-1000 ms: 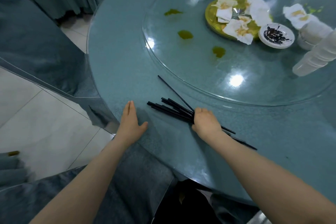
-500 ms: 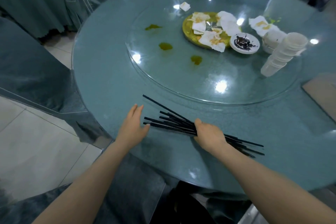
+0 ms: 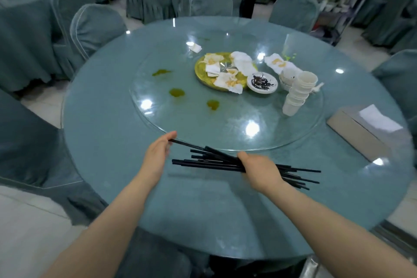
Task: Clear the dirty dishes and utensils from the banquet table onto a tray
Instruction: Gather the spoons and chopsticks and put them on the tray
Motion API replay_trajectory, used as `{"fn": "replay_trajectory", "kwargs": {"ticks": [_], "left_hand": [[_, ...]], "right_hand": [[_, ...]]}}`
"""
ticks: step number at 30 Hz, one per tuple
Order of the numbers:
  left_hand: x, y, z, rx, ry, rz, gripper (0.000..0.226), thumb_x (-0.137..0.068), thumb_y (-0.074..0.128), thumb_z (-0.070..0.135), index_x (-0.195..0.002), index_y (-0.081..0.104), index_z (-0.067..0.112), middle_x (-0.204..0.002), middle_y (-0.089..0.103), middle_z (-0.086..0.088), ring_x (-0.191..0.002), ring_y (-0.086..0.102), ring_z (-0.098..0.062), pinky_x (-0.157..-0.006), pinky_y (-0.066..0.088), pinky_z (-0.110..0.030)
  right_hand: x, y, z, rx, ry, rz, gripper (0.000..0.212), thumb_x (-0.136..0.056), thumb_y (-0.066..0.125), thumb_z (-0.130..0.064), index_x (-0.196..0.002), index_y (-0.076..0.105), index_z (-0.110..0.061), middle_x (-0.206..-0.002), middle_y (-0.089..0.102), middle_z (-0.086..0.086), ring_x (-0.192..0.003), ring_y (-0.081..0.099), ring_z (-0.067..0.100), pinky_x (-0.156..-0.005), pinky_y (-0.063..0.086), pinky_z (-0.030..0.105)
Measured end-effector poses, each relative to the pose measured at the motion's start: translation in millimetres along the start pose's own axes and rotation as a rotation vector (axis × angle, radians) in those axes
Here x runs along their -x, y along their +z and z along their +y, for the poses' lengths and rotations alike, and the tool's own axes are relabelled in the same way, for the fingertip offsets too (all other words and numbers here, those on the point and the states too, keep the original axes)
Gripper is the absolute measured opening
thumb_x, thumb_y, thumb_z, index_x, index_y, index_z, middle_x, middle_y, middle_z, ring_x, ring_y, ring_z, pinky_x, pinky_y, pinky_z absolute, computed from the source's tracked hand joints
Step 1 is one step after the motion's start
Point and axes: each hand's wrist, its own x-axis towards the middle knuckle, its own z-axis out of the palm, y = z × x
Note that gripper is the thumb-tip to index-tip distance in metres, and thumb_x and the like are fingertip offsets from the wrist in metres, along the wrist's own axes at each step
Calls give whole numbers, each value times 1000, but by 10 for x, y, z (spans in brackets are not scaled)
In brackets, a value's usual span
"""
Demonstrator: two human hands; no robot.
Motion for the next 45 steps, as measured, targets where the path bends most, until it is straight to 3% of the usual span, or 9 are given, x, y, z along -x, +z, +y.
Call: {"fn": "replay_trajectory", "kwargs": {"ticks": [6,10,15,21,25,31,34,42,45], "left_hand": [[65,487,132,-93,78,-197,36,-101,32,13,-120,62,15,-122,63,2,-116,55,-8,-97,39,-14],[-43,652,148,-246,92,-217,37,-102,34,19,-121,65,12,-124,64,2,-109,56,-8,-98,37,-22],[-229,709,92,-357,23,-247,37,-102,34,27,-131,55,21,-134,51,10,-120,42,0,-101,26,-18],[-508,890,91,-363,-13,-110,34,-101,43,20,-132,54,11,-133,55,1,-116,47,-4,-99,29,-15],[-691,928,82,-395,-2,26,26,-97,46,8,-118,62,8,-111,67,-2,-98,57,-8,-68,37,2],[-830,835,75,-321,-58,154,22,-97,46,3,-112,61,5,-107,67,-5,-102,57,-14,-84,37,-18],[-840,811,35,-323,-103,184,21,-97,45,5,-112,61,8,-106,67,-5,-100,56,-13,-77,39,-10],[-784,893,-23,-260,-175,200,20,-97,45,6,-107,61,12,-103,69,-7,-97,59,-16,-88,42,-29],[-744,913,10,-215,-184,202,21,-97,44,6,-106,62,13,-93,71,-6,-89,64,-11,-78,47,-17]], "right_hand": [[-15,-46,199,0,38,48,18,-83,47,-11,-93,34,-18,-83,57,5,-74,53,30,-57,25,32],[-181,-78,404,26,36,75,19,-81,46,-6,-95,38,-17,-74,50,3,-70,52,31,-58,26,32],[-419,-5,605,71,-1,71,24,-83,46,-8,-105,48,-18,-93,60,5,-87,57,30,-68,28,34],[-767,136,946,116,10,-8,27,-85,45,-5,-107,51,-19,-101,59,3,-98,56,26,-74,29,33],[-1072,204,1193,134,11,-45,30,-82,47,-1,-107,51,-17,-103,60,3,-100,56,27,-79,36,34],[-1570,233,1390,80,-24,-44,30,-81,47,-2,-107,51,-17,-104,59,5,-101,54,27,-78,38,34],[-1775,257,1429,26,-87,-56,30,-82,55,-11,-111,52,-17,-107,56,4,-103,50,26,-78,37,34],[-1764,410,1616,-189,-141,-141,65,-82,60,-47,-139,39,-26,-131,44,-2,-122,40,21,-101,37,38],[-1733,380,1638,-178,-146,-185,80,-77,63,-55,-144,32,-25,-138,40,-3,-129,34,21,-107,32,39]]}}
